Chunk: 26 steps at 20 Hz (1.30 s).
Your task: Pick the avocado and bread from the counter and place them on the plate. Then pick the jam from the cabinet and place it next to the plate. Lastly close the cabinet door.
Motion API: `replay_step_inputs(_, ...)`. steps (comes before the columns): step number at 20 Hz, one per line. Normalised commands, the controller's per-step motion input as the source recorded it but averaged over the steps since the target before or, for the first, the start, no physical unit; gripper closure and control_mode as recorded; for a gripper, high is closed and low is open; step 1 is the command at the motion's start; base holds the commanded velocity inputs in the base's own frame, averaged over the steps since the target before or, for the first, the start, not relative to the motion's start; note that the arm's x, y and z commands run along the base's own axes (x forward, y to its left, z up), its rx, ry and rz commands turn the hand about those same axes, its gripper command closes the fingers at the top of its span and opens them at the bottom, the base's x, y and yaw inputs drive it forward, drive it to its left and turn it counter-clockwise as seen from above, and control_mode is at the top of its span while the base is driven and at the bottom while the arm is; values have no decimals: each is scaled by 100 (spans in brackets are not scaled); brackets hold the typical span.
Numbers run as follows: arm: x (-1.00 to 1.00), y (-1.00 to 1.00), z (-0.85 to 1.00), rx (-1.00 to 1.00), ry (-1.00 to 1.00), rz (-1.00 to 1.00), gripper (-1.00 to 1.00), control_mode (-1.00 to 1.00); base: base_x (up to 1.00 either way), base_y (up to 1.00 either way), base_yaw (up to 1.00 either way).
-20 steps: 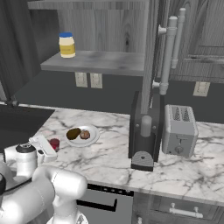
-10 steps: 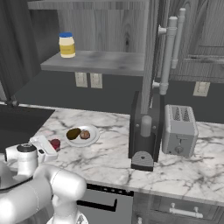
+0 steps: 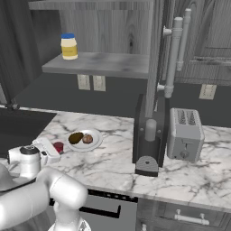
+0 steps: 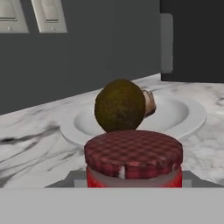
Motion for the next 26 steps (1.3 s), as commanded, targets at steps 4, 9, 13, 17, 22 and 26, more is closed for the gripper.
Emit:
replay_step_inputs(4, 12, 0, -20, 0, 0, 0, -100, -100, 0, 0, 0)
replay_step_inputs(9, 2, 0, -17, 0, 0, 0, -100, -100, 0, 0, 0)
replay_step_inputs(13, 0, 0, -16, 0, 0, 0, -100, -100, 0, 0, 0)
replay_step_inputs(17, 0, 0, -9, 0, 0, 0, -100, -100, 0, 0, 0)
replay_step_inputs(22, -39, 2, 0, 0, 0, 0, -100, -100, 0, 0, 0)
replay_step_inputs(26, -70, 12, 19, 1, 0, 0, -100, -100, 0, 0, 0)
